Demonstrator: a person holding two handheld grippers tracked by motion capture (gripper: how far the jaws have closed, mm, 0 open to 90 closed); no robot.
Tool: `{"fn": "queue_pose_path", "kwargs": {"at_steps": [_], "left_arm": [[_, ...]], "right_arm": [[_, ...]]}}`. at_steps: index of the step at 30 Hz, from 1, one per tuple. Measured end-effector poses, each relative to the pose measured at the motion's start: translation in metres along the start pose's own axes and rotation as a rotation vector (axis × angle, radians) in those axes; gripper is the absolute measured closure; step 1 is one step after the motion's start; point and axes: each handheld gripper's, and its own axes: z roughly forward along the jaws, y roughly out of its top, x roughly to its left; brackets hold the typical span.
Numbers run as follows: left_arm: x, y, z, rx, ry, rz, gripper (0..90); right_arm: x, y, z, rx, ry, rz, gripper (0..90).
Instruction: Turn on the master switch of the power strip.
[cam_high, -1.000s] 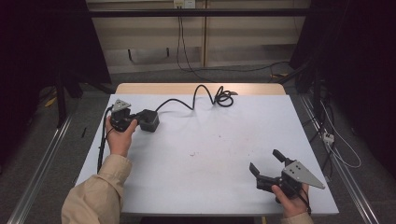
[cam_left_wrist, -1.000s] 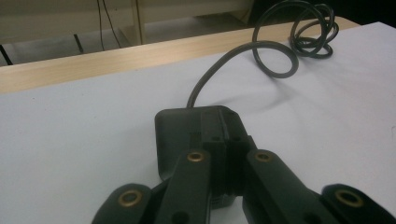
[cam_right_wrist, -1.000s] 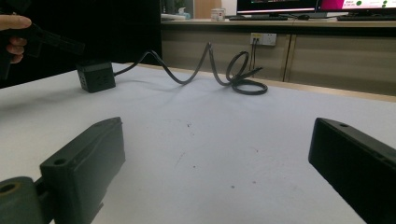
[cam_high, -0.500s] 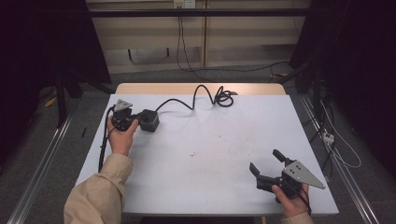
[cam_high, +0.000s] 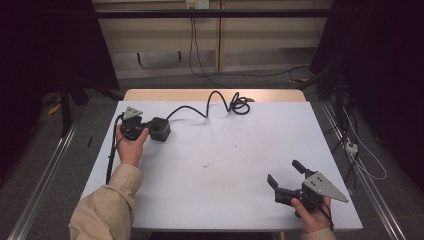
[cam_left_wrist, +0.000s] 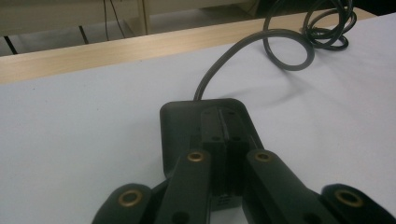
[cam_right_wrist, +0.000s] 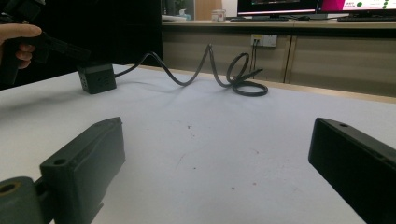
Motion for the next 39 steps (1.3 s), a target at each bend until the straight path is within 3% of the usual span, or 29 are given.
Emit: {"fn": "queue_pose_path", "kwargs": {"at_steps": [7,20,29,39], "left_arm": [[0.0008,-0.0007,0.0007,0.009,0.006,-0.004,90.0],[0.0003,-0.0011,0.0016,0.017,0.012,0.028,90.0],[0.0007,-0.0018,0.0020,0.013,0.007,0.004,90.0],[0.0012,-0.0018,0.0021,0.015,0.007,0.005,90.0]], "right_arm": [[0.0003,0.0001,0.0000,0.001,0.004,-0.004,3.1],[0.0016,0.0004,0.0002,0.002,0.007,-0.008,3.0],[0.0029,0.0005,0.0005,0.004,0.009,-0.008,3.0],[0.0029,0.0008,0.0004,0.005,0.012,-0.011,3.0]]}}
